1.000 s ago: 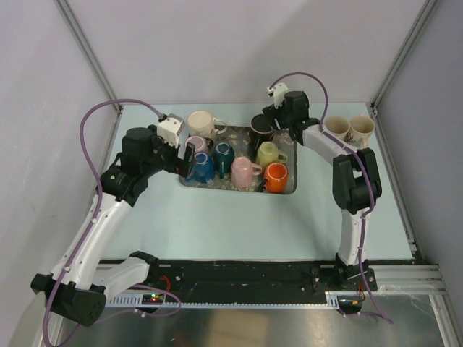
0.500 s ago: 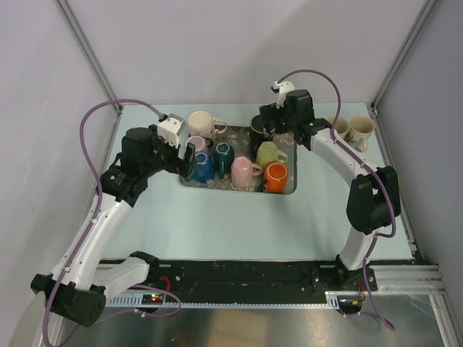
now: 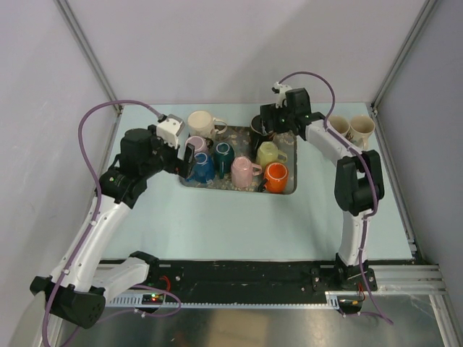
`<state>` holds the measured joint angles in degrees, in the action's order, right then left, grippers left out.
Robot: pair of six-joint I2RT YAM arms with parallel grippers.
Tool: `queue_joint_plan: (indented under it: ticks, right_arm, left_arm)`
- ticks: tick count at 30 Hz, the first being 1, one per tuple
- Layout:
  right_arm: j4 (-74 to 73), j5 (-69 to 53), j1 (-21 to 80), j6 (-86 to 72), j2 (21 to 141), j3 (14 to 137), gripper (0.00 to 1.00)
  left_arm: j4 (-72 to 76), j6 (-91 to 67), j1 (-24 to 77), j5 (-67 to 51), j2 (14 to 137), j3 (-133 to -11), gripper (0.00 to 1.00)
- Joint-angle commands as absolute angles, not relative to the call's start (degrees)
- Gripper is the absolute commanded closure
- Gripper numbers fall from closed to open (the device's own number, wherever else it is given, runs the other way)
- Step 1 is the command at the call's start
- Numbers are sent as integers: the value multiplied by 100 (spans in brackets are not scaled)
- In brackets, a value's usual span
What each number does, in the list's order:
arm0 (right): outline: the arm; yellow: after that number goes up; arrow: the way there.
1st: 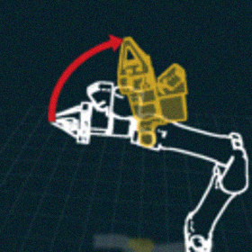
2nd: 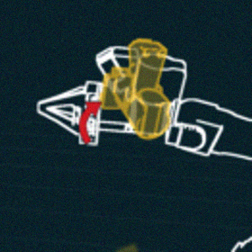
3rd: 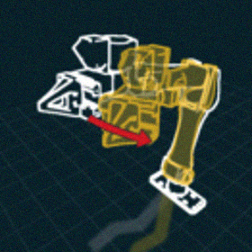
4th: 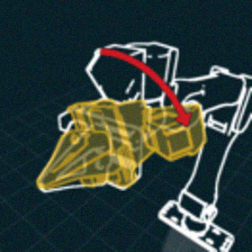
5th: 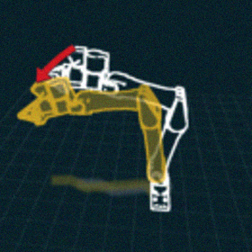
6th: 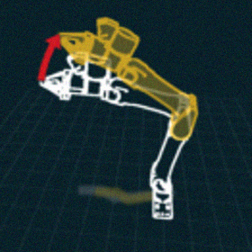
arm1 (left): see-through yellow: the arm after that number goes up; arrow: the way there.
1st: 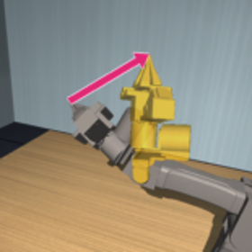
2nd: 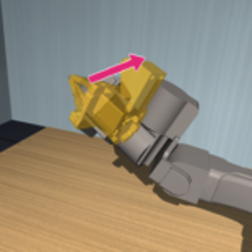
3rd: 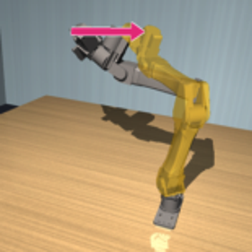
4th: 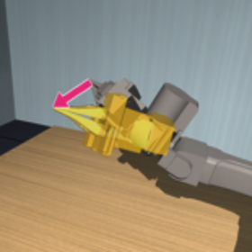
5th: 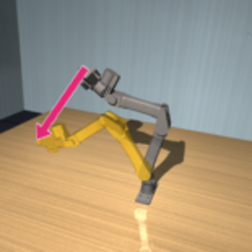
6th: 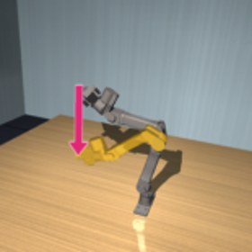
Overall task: Turn the mug right side up
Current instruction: Move the cup to the tray, then turn over the cup on the tray.
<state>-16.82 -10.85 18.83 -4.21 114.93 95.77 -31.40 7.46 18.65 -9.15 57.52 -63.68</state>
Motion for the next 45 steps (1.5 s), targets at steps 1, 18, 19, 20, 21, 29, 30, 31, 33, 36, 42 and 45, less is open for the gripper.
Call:
queue_joint_plan:
  ticks: [1,18,19,20,21,29,30,31,33,36,42,45]
  right_arm:
    - [-1448,-2079,1913,-283,11790,10149,6]
    - [-1249,-1265,2553,-35,12280,10850,1]
    - [-1279,-1081,2582,-62,12191,10813,1]
    - [-1316,-804,2627,-132,12042,10724,1]
    - [-1357,-622,2658,-211,11909,10635,1]
    - [-1573,-87,3030,-590,11417,10016,1]
    - [-1564,-44,3071,-642,11461,9996,1]
    - [-1551,-22,3109,-695,11514,9986,1]
    - [-1508,100,3170,-771,11619,10009,2]
    - [-1516,330,3242,-812,11787,10136,2]
    - [-1512,662,3294,-1110,12039,10336,5]
    - [-1475,801,3311,-1119,12156,10391,6]
  left_arm:
    - [-2993,800,1836,-899,5646,-6396,0]
    - [-3056,843,1824,-858,5619,-6372,0]
    - [-3062,861,1817,-846,5613,-6368,0]
    - [-3060,866,1814,-845,5602,-6361,0]
    - [-3059,868,1803,-844,5596,-6349,0]
    - [-3056,773,1729,-1009,5660,-6308,0]
    - [-3053,769,1726,-1028,5665,-6309,0]
    - [-3051,767,1724,-1037,5662,-6314,0]
    - [-3057,772,1723,-1019,5643,-6318,0]
    - [-3056,825,1718,-928,5550,-6269,0]
    - [-3053,825,1575,-962,5425,-6179,0]
    - [-3050,790,1459,-1004,5380,-6171,0]
